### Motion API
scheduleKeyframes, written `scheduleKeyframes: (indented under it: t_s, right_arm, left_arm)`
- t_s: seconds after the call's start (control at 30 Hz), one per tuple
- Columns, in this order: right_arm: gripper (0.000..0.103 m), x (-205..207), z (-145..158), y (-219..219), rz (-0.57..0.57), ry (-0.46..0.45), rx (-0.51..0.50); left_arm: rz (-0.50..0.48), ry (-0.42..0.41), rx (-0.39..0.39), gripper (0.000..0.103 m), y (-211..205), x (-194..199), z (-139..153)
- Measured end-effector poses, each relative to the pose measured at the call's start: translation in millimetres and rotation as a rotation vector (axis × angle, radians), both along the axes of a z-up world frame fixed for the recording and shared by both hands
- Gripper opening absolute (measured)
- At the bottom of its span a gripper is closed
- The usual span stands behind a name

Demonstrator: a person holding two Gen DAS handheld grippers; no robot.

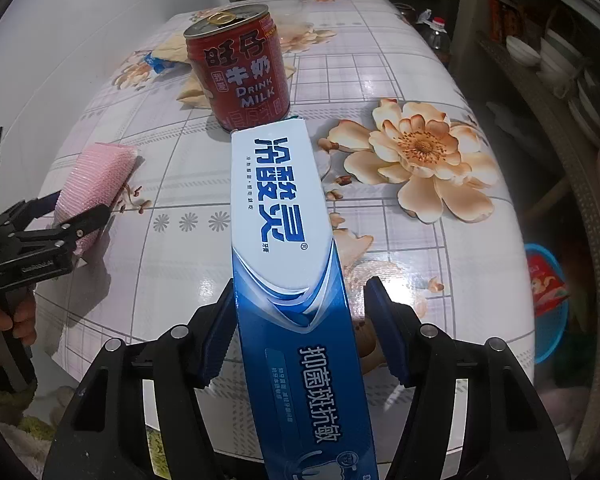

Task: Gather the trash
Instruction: 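Hold the pink sponge and toothpaste box lifted above the table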

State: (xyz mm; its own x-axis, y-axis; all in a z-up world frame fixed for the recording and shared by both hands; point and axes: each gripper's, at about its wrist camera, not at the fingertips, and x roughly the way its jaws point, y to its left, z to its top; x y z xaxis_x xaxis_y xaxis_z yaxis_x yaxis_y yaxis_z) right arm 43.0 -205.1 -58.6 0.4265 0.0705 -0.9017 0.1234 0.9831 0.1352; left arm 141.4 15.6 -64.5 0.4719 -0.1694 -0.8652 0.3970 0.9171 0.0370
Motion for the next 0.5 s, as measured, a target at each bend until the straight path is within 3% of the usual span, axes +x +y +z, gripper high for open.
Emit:
scheduleKeyframes:
  t_s: [0.2, 0.5]
  right_arm:
    - [0.06, -1.5, 0.1, 0.3, 0.002, 0.002, -0.003]
    - [0.06, -9.4, -0.6, 0.9, 0.007, 0.012, -0.014]
  left_arm:
    - [-0.017, -0.019, 0.029, 0.098, 1.0, -5.0, 5.1]
    - [-0.015, 0.014, 0.044, 0.084, 4.2, -7.5, -1.1]
